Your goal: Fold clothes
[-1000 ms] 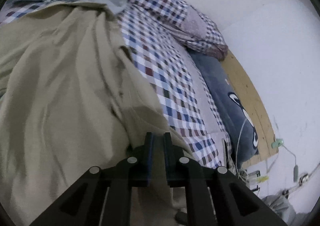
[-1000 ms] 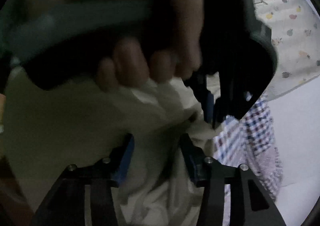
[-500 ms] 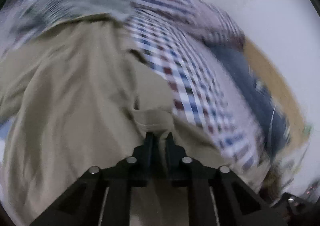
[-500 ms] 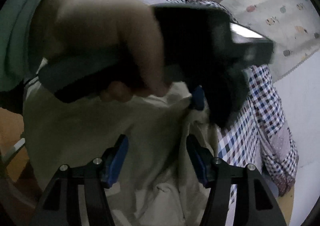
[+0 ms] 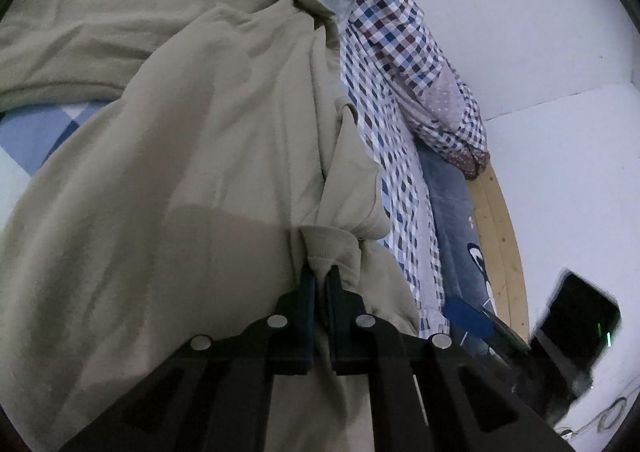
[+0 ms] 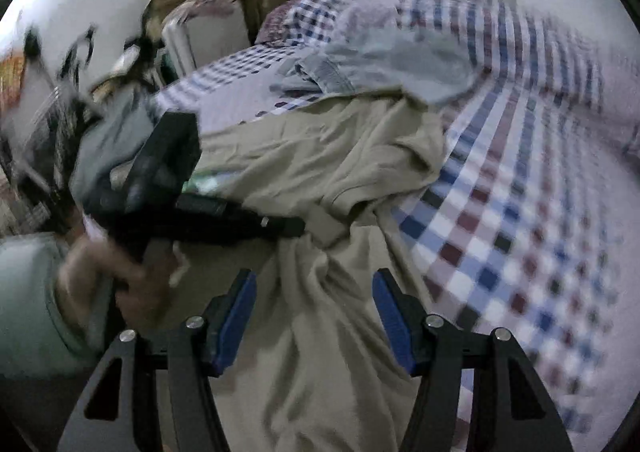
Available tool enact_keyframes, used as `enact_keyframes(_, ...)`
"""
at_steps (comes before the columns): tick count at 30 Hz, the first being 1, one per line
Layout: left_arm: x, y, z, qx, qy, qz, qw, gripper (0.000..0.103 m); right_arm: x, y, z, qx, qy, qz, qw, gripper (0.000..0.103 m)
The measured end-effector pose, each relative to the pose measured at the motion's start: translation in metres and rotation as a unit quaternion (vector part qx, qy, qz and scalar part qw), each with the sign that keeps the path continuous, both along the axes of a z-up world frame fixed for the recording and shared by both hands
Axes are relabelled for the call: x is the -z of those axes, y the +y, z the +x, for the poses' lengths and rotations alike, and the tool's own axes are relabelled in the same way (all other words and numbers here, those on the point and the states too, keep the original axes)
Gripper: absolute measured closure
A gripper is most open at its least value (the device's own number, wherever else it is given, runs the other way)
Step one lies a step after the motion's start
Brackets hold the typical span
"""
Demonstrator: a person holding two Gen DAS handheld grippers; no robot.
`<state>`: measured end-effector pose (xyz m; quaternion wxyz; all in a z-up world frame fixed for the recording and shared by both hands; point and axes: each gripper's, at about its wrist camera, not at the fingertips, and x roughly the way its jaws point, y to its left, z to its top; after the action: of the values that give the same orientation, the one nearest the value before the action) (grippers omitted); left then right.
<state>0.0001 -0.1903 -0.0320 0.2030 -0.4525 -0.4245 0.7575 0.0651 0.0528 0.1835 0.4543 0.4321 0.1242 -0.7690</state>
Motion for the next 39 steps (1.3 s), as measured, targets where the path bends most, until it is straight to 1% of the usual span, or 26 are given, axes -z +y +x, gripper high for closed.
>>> enact_keyframes(1,0.001,0.0,-0.001,0.0,-0.001,0.001,1.0,0.097,0.003,-0.003,-0.01,0.005,-0.027,-0.017,0.999,0.041)
enact_keyframes(2,0.001,-0.001,0.0,0.001,-0.002,0.004,1.0,0.097,0.007,-0.007,-0.021,0.007,-0.056,-0.037,0.998,0.046)
enact_keyframes(3,0.002,-0.001,0.001,0.001,-0.003,0.007,1.0,0.097,0.01,-0.011,-0.032,0.009,-0.086,-0.058,0.995,0.048)
enact_keyframes(5,0.003,-0.002,0.001,0.002,-0.005,0.011,0.9999,0.097,0.021,-0.024,-0.045,0.012,-0.112,-0.071,0.991,0.06)
enact_keyframes(6,0.003,-0.002,0.001,0.003,-0.005,0.01,0.9999,0.097,0.025,-0.03,-0.051,0.013,-0.125,-0.074,0.989,0.063)
enact_keyframes(7,0.003,-0.002,0.001,0.004,-0.004,0.009,0.9999,0.097,0.029,-0.035,-0.054,0.016,-0.131,-0.068,0.989,0.07)
enact_keyframes(8,0.003,-0.002,0.001,0.004,-0.004,0.008,1.0,0.097,0.035,-0.043,-0.056,0.016,-0.132,-0.051,0.99,0.072)
enact_keyframes(13,0.004,-0.005,0.0,0.007,-0.01,0.005,0.9999,0.097,0.066,-0.07,-0.063,0.018,-0.129,0.031,0.991,0.073)
enact_keyframes(16,0.005,-0.007,0.001,0.008,-0.014,0.007,0.9998,0.097,0.071,-0.078,-0.061,0.016,-0.121,0.039,0.992,0.071)
enact_keyframes(17,0.005,-0.008,0.001,0.007,-0.016,0.008,0.9998,0.097,0.071,-0.082,-0.06,0.013,-0.115,0.043,0.992,0.073)
enact_keyframes(18,0.004,-0.01,0.001,0.006,-0.018,0.009,0.9998,0.097,0.068,-0.085,-0.055,0.007,-0.1,0.045,0.994,0.077)
enact_keyframes(19,0.003,-0.012,0.002,0.004,-0.02,0.01,0.9997,0.097,0.065,-0.089,-0.049,0.002,-0.084,0.047,0.995,0.098)
enact_keyframes(21,0.002,-0.016,0.002,0.001,-0.025,0.012,0.9996,0.096,0.053,-0.099,-0.029,-0.018,-0.033,0.051,0.998,0.098)
enact_keyframes(23,0.0,-0.019,0.003,-0.003,-0.029,0.013,0.9995,0.096,0.046,-0.109,-0.009,-0.052,-0.006,0.055,0.997,0.098)
enact_keyframes(25,-0.006,-0.026,0.006,-0.016,-0.021,0.002,0.9996,0.096,0.046,-0.116,0.005,-0.06,0.029,0.072,0.995,0.098)
enact_keyframes(27,-0.014,-0.037,0.009,-0.034,-0.009,-0.003,0.9994,0.095,0.047,-0.12,0.012,-0.066,0.043,0.078,0.994,0.098)
enact_keyframes(28,-0.018,-0.042,0.01,-0.041,-0.004,-0.003,0.9991,0.093,0.049,-0.121,0.014,-0.066,0.045,0.079,0.994,0.097)
enact_keyframes(29,-0.018,-0.043,0.011,-0.041,-0.003,0.0,0.9992,0.086,0.05,-0.121,0.017,-0.068,0.048,0.08,0.993,0.096)
enact_keyframes(31,-0.019,-0.045,0.011,-0.04,-0.002,0.006,0.9992,0.08,0.051,-0.121,0.023,-0.068,0.063,0.086,0.992,0.096)
enact_keyframes(34,-0.02,-0.049,0.012,-0.038,0.0,0.015,0.9992,0.08,0.055,-0.124,0.028,-0.067,0.067,0.086,0.992,0.093)
enact_keyframes(36,-0.021,-0.051,0.012,-0.037,0.001,0.021,0.9991,0.08,0.057,-0.124,0.03,-0.064,0.069,0.085,0.992,0.088)
enact_keyframes(37,-0.02,-0.052,0.011,-0.039,-0.002,0.021,0.999,0.08,0.058,-0.123,0.03,-0.062,0.07,0.083,0.992,0.08)
enact_keyframes(38,-0.019,-0.054,0.011,-0.04,-0.005,0.022,0.9989,0.08,0.058,-0.122,0.03,-0.06,0.07,0.081,0.992,0.069)
enact_keyframes(39,-0.018,-0.055,0.011,-0.041,-0.008,0.022,0.9989,0.08,0.058,-0.12,0.029,-0.055,0.073,0.084,0.992,0.063)
